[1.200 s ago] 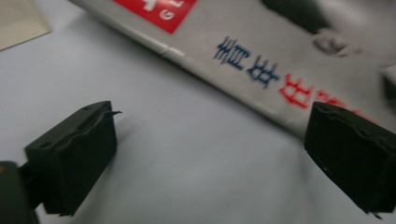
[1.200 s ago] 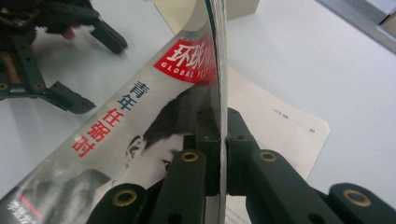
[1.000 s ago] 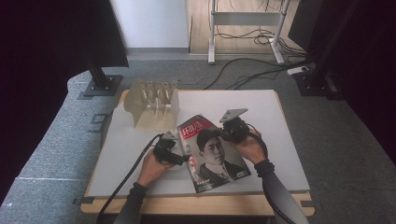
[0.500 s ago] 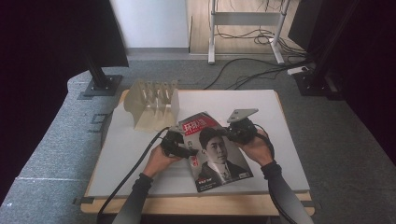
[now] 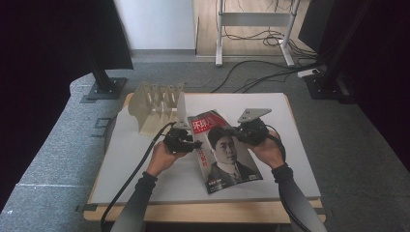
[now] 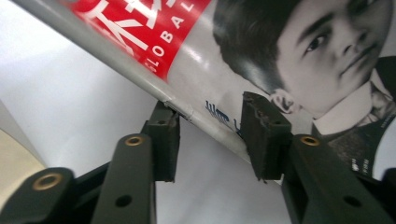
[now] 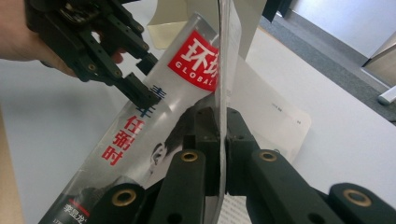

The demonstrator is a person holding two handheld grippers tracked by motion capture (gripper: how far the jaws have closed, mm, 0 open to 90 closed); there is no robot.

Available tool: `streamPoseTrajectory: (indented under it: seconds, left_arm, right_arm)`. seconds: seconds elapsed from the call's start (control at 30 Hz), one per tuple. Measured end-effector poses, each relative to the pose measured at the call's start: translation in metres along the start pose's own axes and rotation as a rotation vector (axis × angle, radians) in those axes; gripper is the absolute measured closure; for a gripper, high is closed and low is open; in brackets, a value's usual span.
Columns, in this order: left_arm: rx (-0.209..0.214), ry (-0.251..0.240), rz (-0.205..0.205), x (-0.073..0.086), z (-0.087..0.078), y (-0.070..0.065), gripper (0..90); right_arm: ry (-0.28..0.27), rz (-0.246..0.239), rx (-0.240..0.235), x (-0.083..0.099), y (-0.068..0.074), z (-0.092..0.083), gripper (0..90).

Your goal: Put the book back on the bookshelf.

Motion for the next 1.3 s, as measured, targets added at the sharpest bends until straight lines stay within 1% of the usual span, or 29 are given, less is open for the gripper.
streamPoseTrajectory:
  seconds: [0.07, 0.13, 0.17, 0.23, 0.3, 0.37, 0.47, 0.5, 0.6, 0.67, 0.73, 0.87, 0.93, 1.03, 1.1, 1.2, 1.27, 1.3]
  left_arm:
    - [-0.005, -0.008, -0.001, -0.003, -0.004, 0.000, 63.8]
    - [-0.017, -0.027, 0.004, -0.006, -0.010, 0.001, 66.8]
    - [-0.020, -0.040, -0.001, -0.008, -0.013, 0.001, 68.7]
    - [-0.038, -0.069, 0.012, -0.012, -0.019, 0.001, 71.3]
    - [-0.071, -0.097, 0.035, -0.016, -0.026, -0.001, 73.3]
    - [-0.103, -0.146, 0.067, -0.020, -0.035, -0.004, 75.6]
    - [-0.151, -0.217, 0.112, -0.023, -0.049, -0.007, 79.4]
    - [-0.157, -0.224, 0.125, -0.023, -0.052, -0.009, 80.4]
    - [-0.159, -0.229, 0.161, -0.020, -0.058, -0.016, 80.8]
    - [-0.143, -0.227, 0.173, -0.019, -0.062, -0.022, 81.2]
    - [-0.132, -0.218, 0.197, -0.018, -0.066, -0.030, 81.1]
    - [-0.110, -0.211, 0.240, -0.019, -0.072, -0.044, 79.6]
    - [-0.092, -0.212, 0.240, -0.025, -0.072, -0.047, 77.9]
    - [-0.067, -0.218, 0.240, -0.037, -0.072, -0.050, 74.7]
    - [-0.068, -0.216, 0.246, -0.046, -0.072, -0.052, 73.9]
    - [-0.070, -0.203, 0.249, -0.056, -0.069, -0.054, 72.3]
    - [-0.059, -0.187, 0.252, -0.062, -0.066, -0.055, 71.6]
    - [-0.060, -0.171, 0.257, -0.064, -0.064, -0.055, 71.4]
  right_arm:
    - [-0.007, -0.001, 0.009, -0.002, -0.002, 0.000, 85.6]
    - [-0.016, -0.001, 0.019, -0.004, -0.004, -0.001, 85.4]
    - [-0.020, 0.000, 0.027, -0.005, -0.005, -0.002, 85.4]
    - [-0.024, -0.006, 0.043, -0.007, -0.007, -0.003, 84.9]
    - [-0.035, -0.006, 0.062, -0.009, -0.009, -0.004, 84.4]
    - [-0.052, -0.009, 0.079, -0.011, -0.011, -0.006, 83.9]
    - [-0.093, -0.001, 0.105, -0.013, -0.014, -0.009, 83.2]
    - [-0.104, 0.000, 0.110, -0.011, -0.015, -0.010, 83.3]
    - [-0.109, 0.022, 0.106, -0.001, -0.018, -0.010, 84.7]
    - [-0.118, 0.042, 0.092, 0.006, -0.020, -0.013, 84.7]
    - [-0.129, 0.055, 0.072, 0.010, -0.021, -0.020, 84.7]
    - [-0.114, 0.037, 0.060, 0.019, -0.014, -0.036, 84.6]
    - [-0.118, 0.039, 0.050, 0.024, -0.012, -0.043, 84.7]
    - [-0.130, 0.053, 0.032, 0.030, -0.010, -0.049, 84.5]
    - [-0.137, 0.052, 0.019, 0.032, -0.010, -0.051, 84.4]
    - [-0.140, 0.053, 0.012, 0.034, -0.010, -0.051, 84.2]
    - [-0.142, 0.053, 0.007, 0.034, -0.010, -0.051, 84.0]
    - [-0.143, 0.053, 0.006, 0.034, -0.010, -0.052, 84.0]
Point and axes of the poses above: each handheld gripper's, and its own axes: z roughly forward along the jaws, x roughly out of its underside, y roughly to its left, the point moved 2 cm from there along z, roughly forward along the jaws, and after that the axes turned 2 degrees about y, right-handed, at the moved point
